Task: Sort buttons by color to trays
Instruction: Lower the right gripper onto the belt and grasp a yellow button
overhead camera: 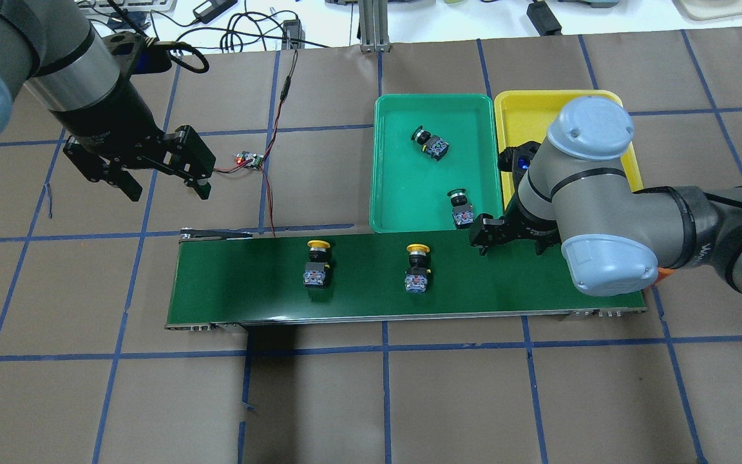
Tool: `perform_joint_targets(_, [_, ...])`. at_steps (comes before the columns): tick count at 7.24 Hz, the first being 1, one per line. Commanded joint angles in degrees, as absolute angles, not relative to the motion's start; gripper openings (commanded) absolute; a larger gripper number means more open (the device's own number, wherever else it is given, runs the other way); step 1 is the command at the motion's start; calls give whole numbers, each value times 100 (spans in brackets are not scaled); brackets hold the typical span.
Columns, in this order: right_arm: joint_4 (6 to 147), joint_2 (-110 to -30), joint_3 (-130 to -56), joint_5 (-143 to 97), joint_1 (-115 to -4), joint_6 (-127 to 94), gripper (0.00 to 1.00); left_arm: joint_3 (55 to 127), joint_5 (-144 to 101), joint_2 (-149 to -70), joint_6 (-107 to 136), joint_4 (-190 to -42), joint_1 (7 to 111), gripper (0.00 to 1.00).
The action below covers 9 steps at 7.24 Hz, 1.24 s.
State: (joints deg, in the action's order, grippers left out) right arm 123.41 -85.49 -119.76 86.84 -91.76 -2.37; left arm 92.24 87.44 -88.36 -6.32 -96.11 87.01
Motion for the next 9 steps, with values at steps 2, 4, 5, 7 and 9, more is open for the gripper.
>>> perform_joint_targets(2, [12270,-8578,-11945,9112,-9185,-211,100,9211,8745,-8833,-589,-9554,8710,100])
perform_joint_targets(4, [12313,-8526,-11787,9386,-9176,-142,100,9141,8728,-8824,-589,-9554,8710,100])
perform_joint_targets(5, [12261,-8517,-11438,9369,-9176,-132,100,9141,8736,-8824,-589,-9554,8710,100])
perform_joint_targets(7, [11395,-8508,-11303,9342,-9202,-219,100,9114,8736,-8824,-589,-9519,8710,100])
perform_joint_targets(9, [11486,-8508,-11294,9246,-9193,-220,100,9114,8728,-8824,-589,-9501,8719,100])
